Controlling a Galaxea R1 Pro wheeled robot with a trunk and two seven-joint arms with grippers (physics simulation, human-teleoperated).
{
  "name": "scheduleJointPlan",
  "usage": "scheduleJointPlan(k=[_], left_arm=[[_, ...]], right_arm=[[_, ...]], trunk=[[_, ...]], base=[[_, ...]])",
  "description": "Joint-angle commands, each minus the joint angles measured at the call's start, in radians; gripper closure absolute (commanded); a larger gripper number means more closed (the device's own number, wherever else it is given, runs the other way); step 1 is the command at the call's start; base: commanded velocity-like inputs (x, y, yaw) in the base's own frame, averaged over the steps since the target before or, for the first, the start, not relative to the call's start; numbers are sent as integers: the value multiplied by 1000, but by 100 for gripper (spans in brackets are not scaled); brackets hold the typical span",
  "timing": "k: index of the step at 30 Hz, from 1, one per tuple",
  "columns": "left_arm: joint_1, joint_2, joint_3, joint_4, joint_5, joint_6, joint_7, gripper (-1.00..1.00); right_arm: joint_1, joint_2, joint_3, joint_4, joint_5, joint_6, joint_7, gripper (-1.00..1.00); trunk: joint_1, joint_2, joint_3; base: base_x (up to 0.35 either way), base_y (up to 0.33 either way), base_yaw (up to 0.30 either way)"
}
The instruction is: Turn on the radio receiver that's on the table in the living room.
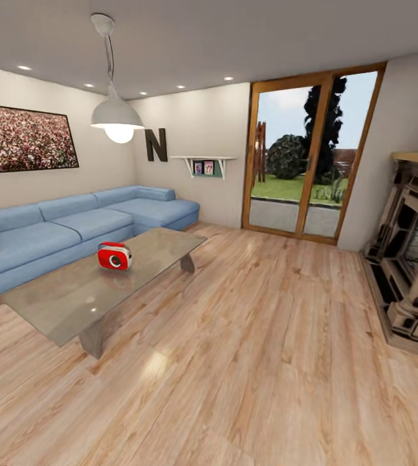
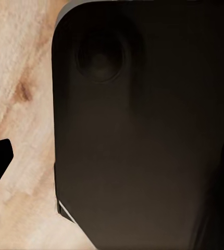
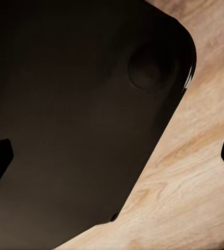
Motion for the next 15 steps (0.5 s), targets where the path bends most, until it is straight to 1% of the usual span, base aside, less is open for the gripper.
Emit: scheduleJointPlan(k=[1, 4, 6, 13, 15], left_arm=[[0, 0, 0, 0, 2, 0, 0, -100], [0, 0, 0, 0, 5, 0, 0, -100], [0, 0, 0, 0, 6, 0, 0, -100], [0, 1, 0, 0, 8, 0, 0, -100], [0, 2, 0, 0, 17, 0, 0, -100]], right_arm=[[0, 0, 0, 0, 0, 0, 0, -100], [0, 0, 0, -1, 0, -2, 0, -100], [0, 0, 0, -1, 0, -2, 0, -100], [0, 0, 1, -1, 0, -1, 0, -100], [0, 0, 1, -1, 0, -1, 0, -100]], trunk=[[0, 0, 0], [0, 0, 0], [0, 0, 0], [0, 0, 0], [0, 0, 0]], base=[[317, 0, 273], [321, 0, 269], [322, 0, 177], [323, 0, 21], [323, 0, 2]])
